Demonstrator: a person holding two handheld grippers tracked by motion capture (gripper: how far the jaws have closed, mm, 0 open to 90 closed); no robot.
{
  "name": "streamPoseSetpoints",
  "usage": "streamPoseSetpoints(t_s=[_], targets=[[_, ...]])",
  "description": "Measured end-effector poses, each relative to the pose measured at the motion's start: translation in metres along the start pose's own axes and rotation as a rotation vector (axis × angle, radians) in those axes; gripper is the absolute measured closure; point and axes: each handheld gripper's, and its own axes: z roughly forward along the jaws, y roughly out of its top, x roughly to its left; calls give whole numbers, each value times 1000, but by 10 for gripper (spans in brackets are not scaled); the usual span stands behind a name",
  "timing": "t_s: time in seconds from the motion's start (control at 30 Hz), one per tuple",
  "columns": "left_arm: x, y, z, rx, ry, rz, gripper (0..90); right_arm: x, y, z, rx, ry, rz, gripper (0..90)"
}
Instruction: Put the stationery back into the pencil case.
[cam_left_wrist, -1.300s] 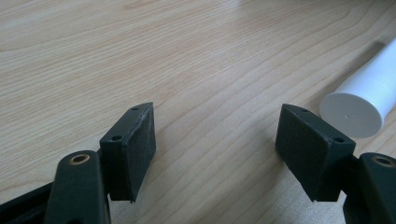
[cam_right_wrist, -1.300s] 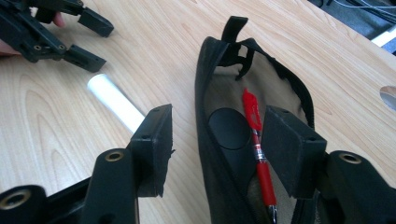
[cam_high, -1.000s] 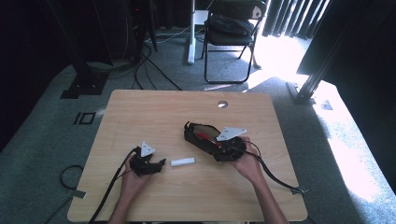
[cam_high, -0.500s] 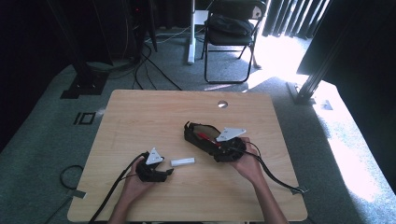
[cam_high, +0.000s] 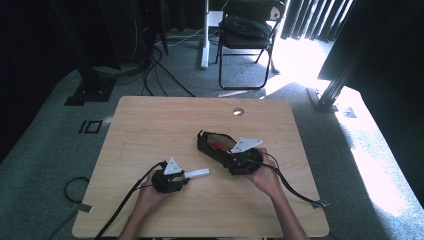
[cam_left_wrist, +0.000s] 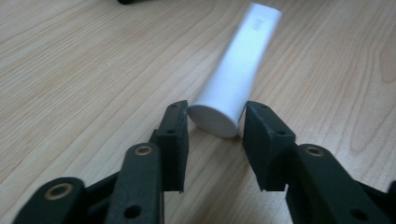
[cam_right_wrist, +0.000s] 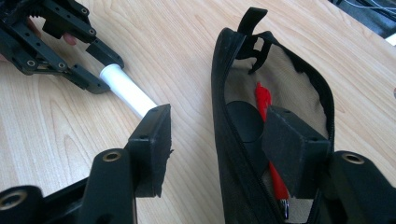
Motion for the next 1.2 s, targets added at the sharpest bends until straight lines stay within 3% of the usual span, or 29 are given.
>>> streamPoseSetpoints(t_s=[0.43, 0.47, 0.67, 0.73, 0.8, 0.83, 0.9, 1.07, 1.2], targets=[[-11, 8, 7, 7, -41, 69, 644, -1, -13, 2, 14, 10, 3, 421], [-14, 10, 8, 9, -57, 88, 644, 0, -14, 2, 13, 16, -6, 421], [-19, 11, 11, -2, -88, 104, 641, 2, -16, 5, 21, 27, -7, 421], [-21, 11, 10, 1, -67, 106, 608, 2, -17, 7, 28, 30, -8, 421], [-22, 12, 9, -6, -28, 100, 442, 3, -18, 9, 31, 34, -10, 421], [-22, 13, 8, -12, -26, 94, 400, 3, -18, 10, 30, 38, -11, 421], [-21, 14, 4, -21, -34, 85, 382, 4, -17, 12, 26, 46, -13, 421], [-17, 10, 0, -16, -6, 68, 378, 9, -12, 16, 9, 68, -35, 408], [-12, 5, -1, -14, 15, 34, 378, 16, -9, 22, 29, 84, -63, 381]])
